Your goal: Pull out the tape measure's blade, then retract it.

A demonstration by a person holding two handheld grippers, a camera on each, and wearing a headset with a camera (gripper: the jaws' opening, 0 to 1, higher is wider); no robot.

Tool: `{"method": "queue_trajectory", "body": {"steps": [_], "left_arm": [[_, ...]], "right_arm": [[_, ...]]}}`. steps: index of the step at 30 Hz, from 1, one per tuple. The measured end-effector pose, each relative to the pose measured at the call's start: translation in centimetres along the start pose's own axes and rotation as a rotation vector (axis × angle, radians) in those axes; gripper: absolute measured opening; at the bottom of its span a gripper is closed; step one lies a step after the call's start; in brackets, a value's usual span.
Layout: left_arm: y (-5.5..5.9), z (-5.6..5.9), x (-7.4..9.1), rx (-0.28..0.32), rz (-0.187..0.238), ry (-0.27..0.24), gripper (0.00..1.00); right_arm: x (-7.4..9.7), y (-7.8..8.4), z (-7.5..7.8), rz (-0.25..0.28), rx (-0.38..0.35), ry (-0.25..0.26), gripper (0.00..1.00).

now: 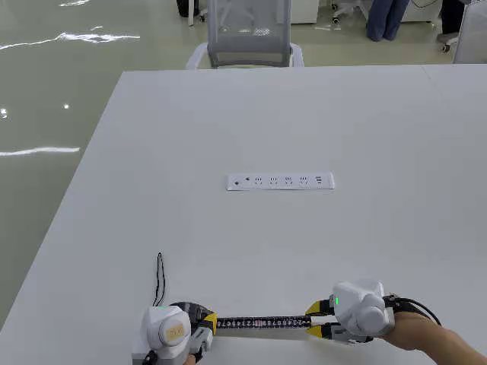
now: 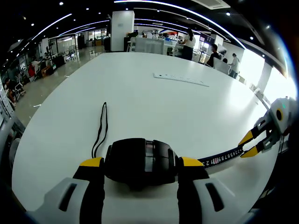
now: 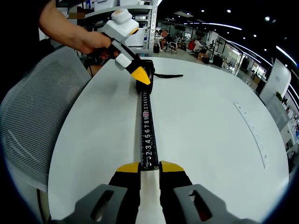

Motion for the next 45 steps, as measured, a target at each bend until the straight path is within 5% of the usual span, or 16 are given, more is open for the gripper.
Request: {"method": "queue_trajectory", "body": {"steps": [45], "left_arm": [[-0.1,-0.2,0.0,0.009,0.001,0.015,0.6]], "right_arm": [[-1.3,-2.2,-0.1,0.023,0.005,-0.014,0.13]]}}
Point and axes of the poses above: the centre of the closed fingertips' face, and the gripper's own axes: x roughly backward along the fingers, z roughly to its right, y roughly out of its underside, the point moved 2 cm from there along x, roughly backward along the fingers, and after that the axes turned 9 degrees about -z, right-handed, at the moved point
